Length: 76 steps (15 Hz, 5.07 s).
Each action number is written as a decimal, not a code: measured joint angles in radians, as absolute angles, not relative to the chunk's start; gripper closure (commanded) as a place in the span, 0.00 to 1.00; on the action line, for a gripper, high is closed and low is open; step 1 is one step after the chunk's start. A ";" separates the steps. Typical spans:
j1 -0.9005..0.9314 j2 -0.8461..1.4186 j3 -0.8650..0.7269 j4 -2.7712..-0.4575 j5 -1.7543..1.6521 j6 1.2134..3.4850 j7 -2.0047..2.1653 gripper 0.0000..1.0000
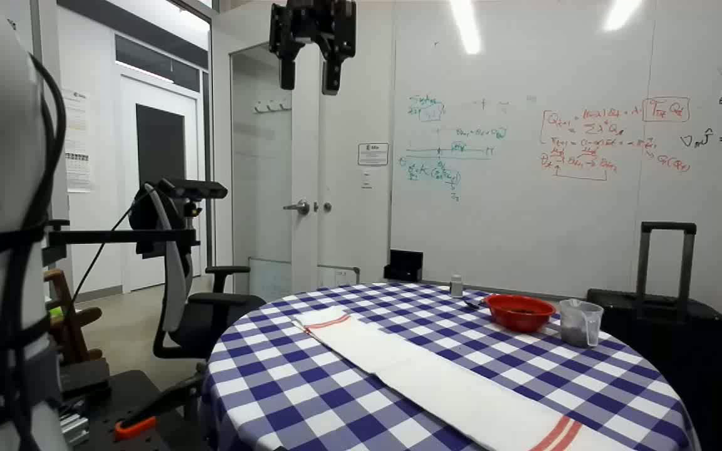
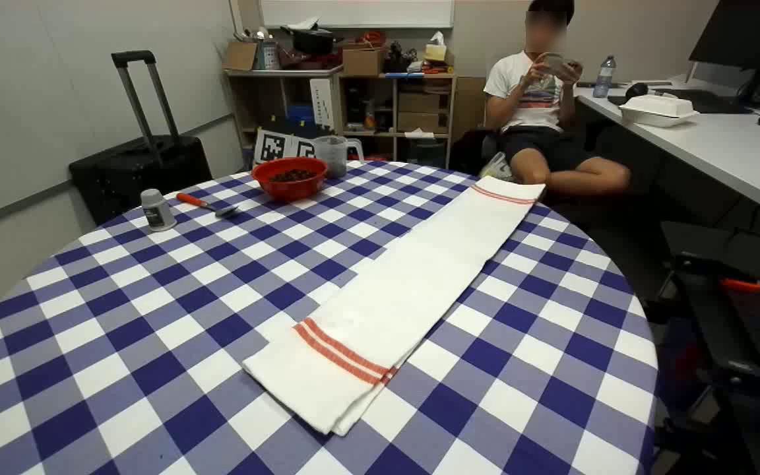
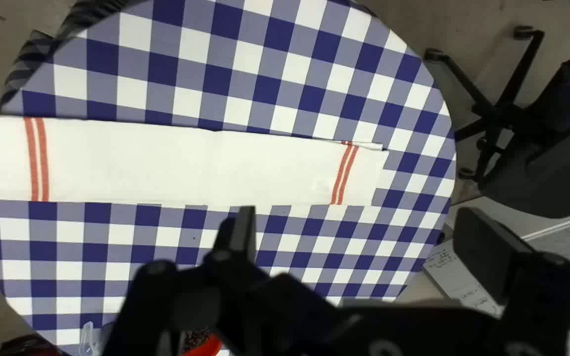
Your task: Fold the cloth on the table
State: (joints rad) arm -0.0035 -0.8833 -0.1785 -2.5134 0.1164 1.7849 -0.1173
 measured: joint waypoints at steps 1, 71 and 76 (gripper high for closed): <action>-0.004 -0.883 -0.179 -2.513 0.116 1.785 -0.117 0.00; 0.435 0.834 -0.038 -1.554 -0.281 2.312 0.638 0.00; 0.452 0.868 -0.056 -1.533 -0.287 2.312 0.648 0.40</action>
